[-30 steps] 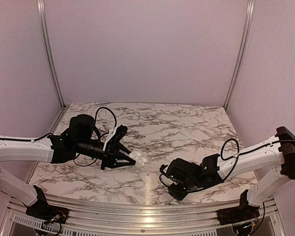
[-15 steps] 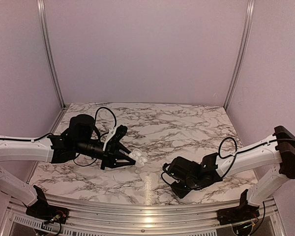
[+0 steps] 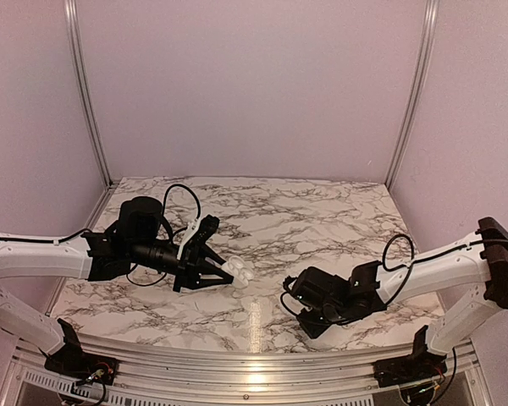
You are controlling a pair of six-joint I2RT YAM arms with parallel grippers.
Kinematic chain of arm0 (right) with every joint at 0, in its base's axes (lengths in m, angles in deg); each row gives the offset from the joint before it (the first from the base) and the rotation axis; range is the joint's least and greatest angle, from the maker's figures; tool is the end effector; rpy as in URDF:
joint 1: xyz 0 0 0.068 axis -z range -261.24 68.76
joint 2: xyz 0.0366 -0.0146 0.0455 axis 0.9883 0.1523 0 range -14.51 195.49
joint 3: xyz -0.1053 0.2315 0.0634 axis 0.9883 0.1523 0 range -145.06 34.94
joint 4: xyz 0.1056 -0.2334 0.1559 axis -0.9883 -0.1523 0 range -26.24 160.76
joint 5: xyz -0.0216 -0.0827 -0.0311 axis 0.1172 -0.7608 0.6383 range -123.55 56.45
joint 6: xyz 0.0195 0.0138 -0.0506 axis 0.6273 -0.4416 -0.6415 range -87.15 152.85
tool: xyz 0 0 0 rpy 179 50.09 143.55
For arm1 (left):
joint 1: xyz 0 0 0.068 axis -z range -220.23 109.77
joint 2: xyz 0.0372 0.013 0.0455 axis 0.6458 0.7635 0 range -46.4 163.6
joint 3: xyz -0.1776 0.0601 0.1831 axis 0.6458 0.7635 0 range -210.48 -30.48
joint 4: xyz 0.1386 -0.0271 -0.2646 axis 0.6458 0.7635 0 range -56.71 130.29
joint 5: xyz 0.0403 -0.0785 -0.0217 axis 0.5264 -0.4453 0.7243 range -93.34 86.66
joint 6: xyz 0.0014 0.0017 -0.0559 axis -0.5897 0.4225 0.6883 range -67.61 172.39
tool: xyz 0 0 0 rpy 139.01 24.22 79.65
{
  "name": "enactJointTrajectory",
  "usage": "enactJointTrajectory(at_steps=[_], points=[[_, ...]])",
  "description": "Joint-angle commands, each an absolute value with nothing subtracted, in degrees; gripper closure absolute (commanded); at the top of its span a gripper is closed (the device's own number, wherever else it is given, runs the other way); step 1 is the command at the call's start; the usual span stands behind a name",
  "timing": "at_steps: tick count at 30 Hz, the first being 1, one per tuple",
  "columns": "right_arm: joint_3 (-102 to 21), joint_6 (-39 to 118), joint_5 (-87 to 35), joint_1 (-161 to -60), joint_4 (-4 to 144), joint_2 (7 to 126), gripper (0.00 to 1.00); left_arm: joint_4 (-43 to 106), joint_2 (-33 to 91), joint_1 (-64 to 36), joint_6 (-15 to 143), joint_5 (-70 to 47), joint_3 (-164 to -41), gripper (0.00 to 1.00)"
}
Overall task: Insert the wireless bluetooth earbuds into the charging case
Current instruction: Pick up the left earbud from the center of the board, then insert the left earbud into the left side groove of the charging case.
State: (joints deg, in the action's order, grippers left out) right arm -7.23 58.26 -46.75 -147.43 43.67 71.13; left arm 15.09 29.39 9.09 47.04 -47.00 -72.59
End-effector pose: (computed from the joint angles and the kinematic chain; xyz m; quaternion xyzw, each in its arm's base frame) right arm 0.1237 0.2586 0.1074 -0.3229 0.9245 0.0412 0.1981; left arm 0.1930 -0.2654 0.2229 0.5392 0.5530 -0.4849 0.4103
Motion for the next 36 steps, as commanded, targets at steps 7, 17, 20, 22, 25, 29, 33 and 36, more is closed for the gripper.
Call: enactJointTrajectory(at_steps=[7,17,20,22,25,29,33,36], points=[[-10.44,57.27,-44.21,-147.06,43.6,63.64,1.0,13.55,29.16,8.78,46.79,-48.6,-72.4,1.0],[-16.19,50.82,-36.63,-152.12,50.01,53.59,1.0,13.54,28.24,8.8,46.54,-50.4,-72.11,1.0],[-17.89,48.69,-37.53,-154.44,52.7,51.94,1.0,13.6,28.22,8.8,46.48,-52.13,-72.33,1.0],[-18.98,47.69,-37.84,-154.96,53.85,52.08,1.0,13.6,28.04,8.75,46.58,-52.99,-72.44,1.0],[-20.17,46.23,-37.05,-155.07,55.56,53.06,1.0,13.51,27.78,8.75,46.59,-53.35,-72.32,1.0],[-21.58,44.98,-36.5,-155.28,57.86,54.43,1.0,13.34,27.53,8.9,46.41,-54.38,-72.1,1.0],[-22.1,44.08,-35.2,-155.3,60.88,55.64,1.0,13.25,27.28,9.08,46.24,-54.91,-72.05,1.0],[-23.52,43.68,-34.52,-155.33,61.02,57.46,1.0,13.25,27.32,9.24,45.93,-55.43,-72.02,1.0]])
